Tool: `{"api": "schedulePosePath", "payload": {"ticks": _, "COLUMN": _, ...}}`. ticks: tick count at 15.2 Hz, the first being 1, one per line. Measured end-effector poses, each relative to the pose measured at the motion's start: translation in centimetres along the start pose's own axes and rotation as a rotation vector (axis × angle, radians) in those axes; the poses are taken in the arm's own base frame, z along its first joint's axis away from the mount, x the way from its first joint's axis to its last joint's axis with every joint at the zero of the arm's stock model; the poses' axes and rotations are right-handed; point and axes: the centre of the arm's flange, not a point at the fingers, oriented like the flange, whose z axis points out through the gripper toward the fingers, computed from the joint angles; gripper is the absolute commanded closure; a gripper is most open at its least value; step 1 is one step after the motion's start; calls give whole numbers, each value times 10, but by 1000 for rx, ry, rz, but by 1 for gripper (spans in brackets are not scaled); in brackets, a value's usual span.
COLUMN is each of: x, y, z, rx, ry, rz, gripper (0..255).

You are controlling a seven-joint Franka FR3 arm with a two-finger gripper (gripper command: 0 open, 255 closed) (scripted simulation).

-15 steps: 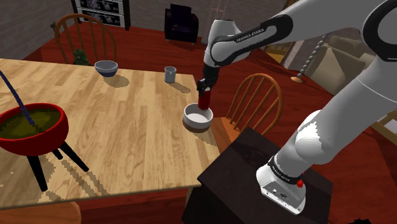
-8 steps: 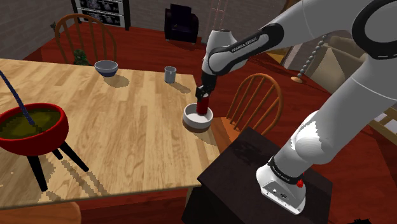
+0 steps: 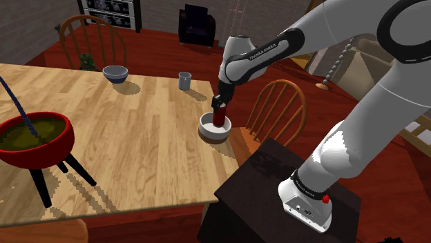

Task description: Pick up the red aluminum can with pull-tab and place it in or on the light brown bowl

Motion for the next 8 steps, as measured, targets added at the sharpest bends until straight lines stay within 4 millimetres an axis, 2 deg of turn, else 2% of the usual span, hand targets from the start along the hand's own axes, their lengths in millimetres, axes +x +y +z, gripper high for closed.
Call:
{"api": "schedulePosePath", "payload": {"ticks": 1, "x": 0, "y": 0, "z": 0, "rx": 0, "ry": 0, "rz": 0, "gripper": 0}}
{"api": "schedulePosePath", "payload": {"ticks": 7, "x": 0, "y": 0, "z": 0, "rx": 0, "ry": 1, "rz": 0, "gripper": 0}}
{"api": "schedulePosePath", "payload": {"ticks": 8, "x": 0, "y": 0, "z": -6, "rx": 0, "ry": 1, "rz": 0, "gripper": 0}}
